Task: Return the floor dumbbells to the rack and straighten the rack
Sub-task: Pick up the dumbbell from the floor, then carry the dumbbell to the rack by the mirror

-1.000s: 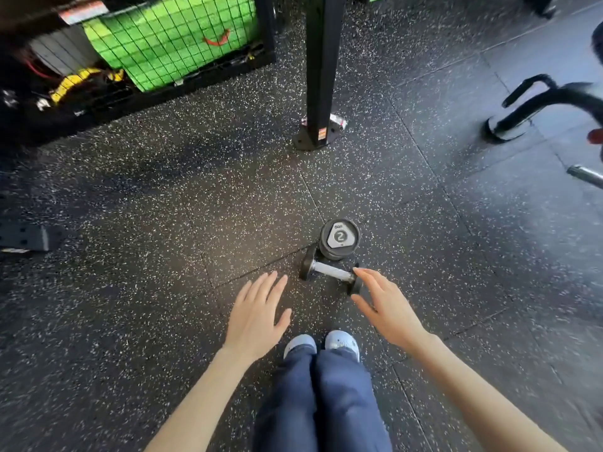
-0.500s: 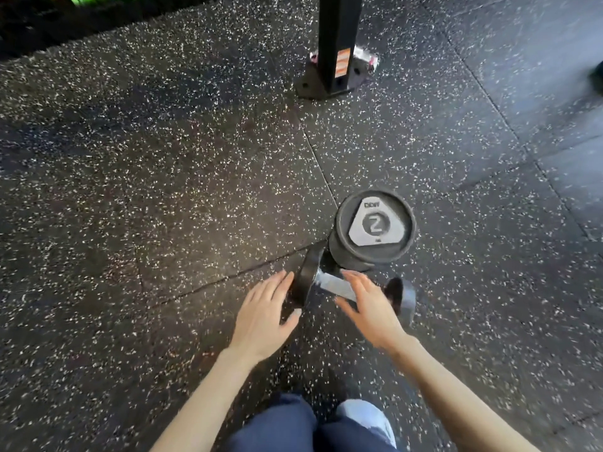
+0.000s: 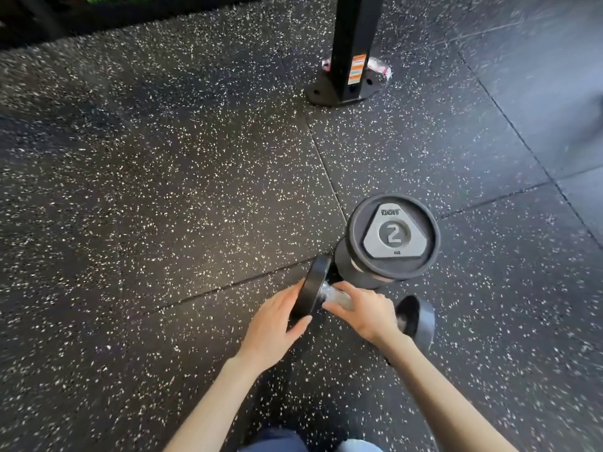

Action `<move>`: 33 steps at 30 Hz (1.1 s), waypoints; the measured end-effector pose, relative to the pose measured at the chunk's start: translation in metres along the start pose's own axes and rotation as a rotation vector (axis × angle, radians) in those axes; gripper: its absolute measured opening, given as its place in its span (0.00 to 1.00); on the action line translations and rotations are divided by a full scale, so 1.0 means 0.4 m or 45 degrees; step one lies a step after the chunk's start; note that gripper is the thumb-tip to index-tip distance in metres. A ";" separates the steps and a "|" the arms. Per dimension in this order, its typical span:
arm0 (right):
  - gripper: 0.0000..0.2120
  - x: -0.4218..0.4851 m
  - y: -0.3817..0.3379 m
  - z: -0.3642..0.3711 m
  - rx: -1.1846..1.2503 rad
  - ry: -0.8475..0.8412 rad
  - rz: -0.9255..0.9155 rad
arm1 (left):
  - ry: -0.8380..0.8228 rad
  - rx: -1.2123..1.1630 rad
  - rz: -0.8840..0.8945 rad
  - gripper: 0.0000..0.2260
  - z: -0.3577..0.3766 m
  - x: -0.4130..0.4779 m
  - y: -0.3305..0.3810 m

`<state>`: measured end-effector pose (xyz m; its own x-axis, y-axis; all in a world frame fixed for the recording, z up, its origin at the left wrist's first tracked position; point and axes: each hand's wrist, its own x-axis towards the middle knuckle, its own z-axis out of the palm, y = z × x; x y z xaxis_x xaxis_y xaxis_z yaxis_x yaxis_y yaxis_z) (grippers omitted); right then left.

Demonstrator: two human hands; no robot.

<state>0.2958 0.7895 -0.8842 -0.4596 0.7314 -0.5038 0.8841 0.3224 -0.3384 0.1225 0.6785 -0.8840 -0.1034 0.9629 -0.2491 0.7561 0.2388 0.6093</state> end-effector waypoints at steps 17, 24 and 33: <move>0.21 -0.127 -0.034 -0.032 0.507 -0.214 0.071 | -0.135 0.169 -0.048 0.28 -0.095 -0.145 -0.009; 0.12 -0.416 -0.160 -0.303 0.906 -0.173 0.251 | -0.078 0.538 -0.055 0.25 -0.410 -0.336 0.210; 0.09 -0.872 -0.397 -0.911 1.114 0.054 0.366 | -0.063 0.603 0.123 0.27 -0.960 -0.498 0.711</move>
<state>0.3468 0.7021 -0.3653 -0.2135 0.7402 -0.6376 0.5762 -0.4316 -0.6940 0.1102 0.6026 -0.3720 0.0042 0.9680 -0.2511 0.9730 0.0540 0.2245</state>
